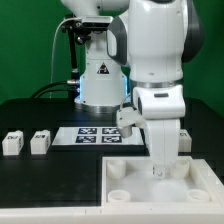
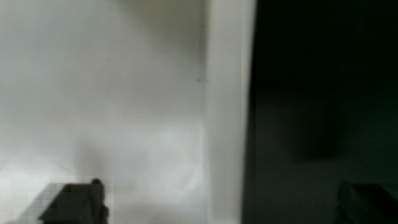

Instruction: Assemble one leg

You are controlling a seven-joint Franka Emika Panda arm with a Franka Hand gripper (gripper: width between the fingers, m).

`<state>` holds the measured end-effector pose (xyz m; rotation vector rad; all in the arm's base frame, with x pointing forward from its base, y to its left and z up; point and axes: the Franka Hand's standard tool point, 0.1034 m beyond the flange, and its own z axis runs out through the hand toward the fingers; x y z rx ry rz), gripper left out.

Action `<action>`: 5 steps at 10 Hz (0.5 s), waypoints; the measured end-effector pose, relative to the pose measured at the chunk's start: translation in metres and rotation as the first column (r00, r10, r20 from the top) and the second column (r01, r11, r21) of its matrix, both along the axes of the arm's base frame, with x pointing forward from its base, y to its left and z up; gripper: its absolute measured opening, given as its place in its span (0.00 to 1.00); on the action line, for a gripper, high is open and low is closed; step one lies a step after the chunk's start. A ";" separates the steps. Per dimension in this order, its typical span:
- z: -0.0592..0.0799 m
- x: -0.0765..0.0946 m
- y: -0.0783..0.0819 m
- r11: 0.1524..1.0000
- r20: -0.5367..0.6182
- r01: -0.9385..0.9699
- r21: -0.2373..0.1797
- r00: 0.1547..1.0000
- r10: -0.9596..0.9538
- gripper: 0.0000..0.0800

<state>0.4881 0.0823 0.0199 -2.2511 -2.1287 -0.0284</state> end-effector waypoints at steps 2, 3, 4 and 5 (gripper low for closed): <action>0.028 -0.011 0.009 0.995 0.025 0.103 -0.010 0.994 -0.103 0.81; 0.039 -0.014 0.016 0.983 0.037 0.181 -0.009 0.983 -0.181 0.81; 0.045 -0.018 0.027 0.946 0.035 0.325 -0.004 0.945 -0.324 0.81; 0.048 -0.023 0.042 0.877 0.029 0.481 0.003 0.877 -0.480 0.81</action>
Offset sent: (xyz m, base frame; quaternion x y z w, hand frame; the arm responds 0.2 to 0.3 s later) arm -0.0217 0.0318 0.0335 0.0000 -0.0110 0.2605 0.9654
